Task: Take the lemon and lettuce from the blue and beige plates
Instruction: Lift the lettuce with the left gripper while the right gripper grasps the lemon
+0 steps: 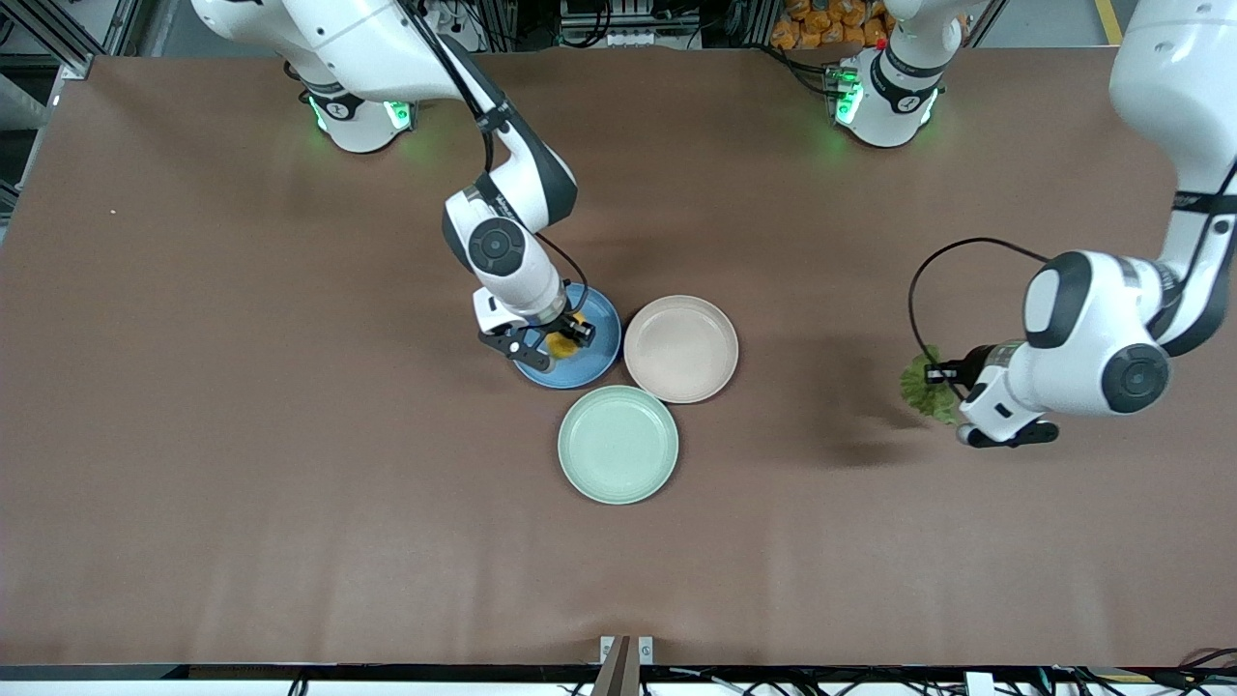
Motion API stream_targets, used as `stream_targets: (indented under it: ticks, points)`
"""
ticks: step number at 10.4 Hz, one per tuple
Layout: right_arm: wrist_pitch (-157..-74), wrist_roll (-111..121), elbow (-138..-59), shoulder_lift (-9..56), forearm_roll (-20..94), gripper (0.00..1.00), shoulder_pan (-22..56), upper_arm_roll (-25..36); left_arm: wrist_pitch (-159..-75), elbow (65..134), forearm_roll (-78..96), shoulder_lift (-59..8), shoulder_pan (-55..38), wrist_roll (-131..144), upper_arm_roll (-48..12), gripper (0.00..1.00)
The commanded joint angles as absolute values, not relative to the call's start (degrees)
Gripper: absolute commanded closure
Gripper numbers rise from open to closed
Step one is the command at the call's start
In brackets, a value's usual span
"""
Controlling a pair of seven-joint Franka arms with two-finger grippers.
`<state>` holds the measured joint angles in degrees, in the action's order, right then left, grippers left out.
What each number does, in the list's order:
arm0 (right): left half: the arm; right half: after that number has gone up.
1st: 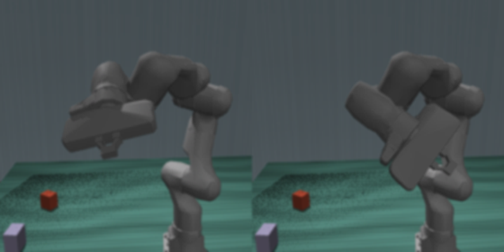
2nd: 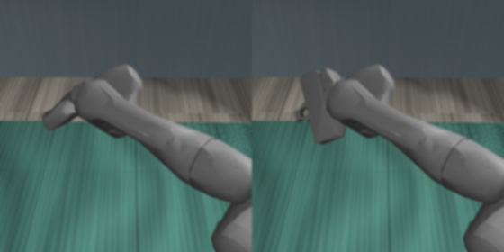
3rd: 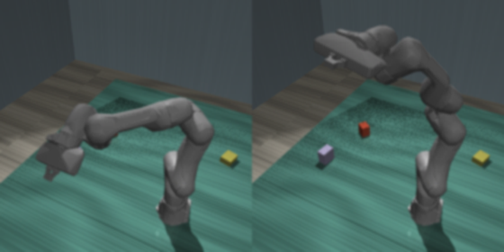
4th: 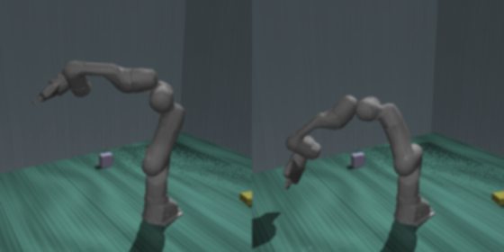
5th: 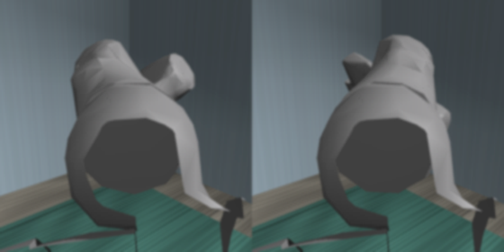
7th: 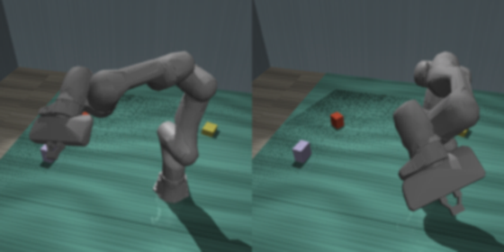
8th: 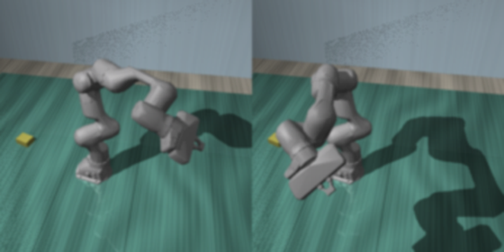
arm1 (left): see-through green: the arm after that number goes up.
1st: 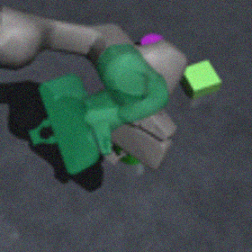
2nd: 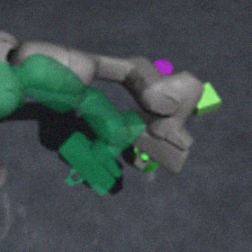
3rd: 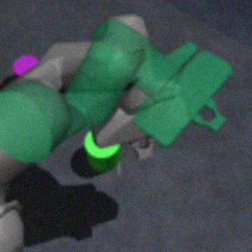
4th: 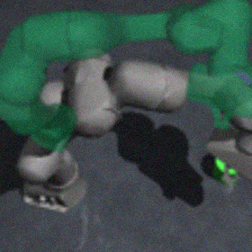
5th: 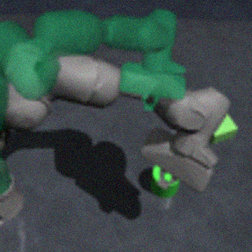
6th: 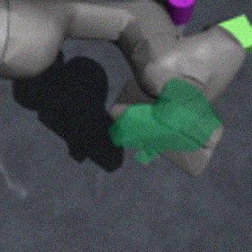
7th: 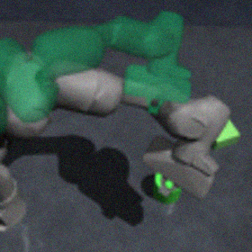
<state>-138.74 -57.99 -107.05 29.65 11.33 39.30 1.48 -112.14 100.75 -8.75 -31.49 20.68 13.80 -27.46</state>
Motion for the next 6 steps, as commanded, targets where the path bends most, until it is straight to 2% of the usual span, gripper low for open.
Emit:
stream_targets:
  ticks: [1,2,3,4,6]
  points:
    - [-133.2,-58.1,-108.1,24.0,6.6,1.00,38.9,4.2,-117.8,105.5,-7.2,-30.8,21.4,14.4,-27.9,1.00]
    - [-131.0,-55.7,-107.8,23.0,5.6,1.00,38.3,5.3,-118.0,105.6,-7.2,-31.5,21.3,14.5,-27.9,1.00]
    - [-129.4,-52.0,-107.8,22.1,5.5,1.00,37.3,6.4,-118.0,105.4,-7.6,-31.7,21.2,14.6,-27.9,0.80]
    - [-128.4,-48.5,-107.8,21.5,5.5,1.00,35.6,7.0,-118.0,105.3,-7.7,-31.7,21.0,14.6,-27.9,0.01]
    - [-128.2,-40.9,-107.9,21.0,5.4,1.00,31.5,7.6,-117.2,104.8,-7.8,-30.6,20.9,14.8,-28.0,0.00]
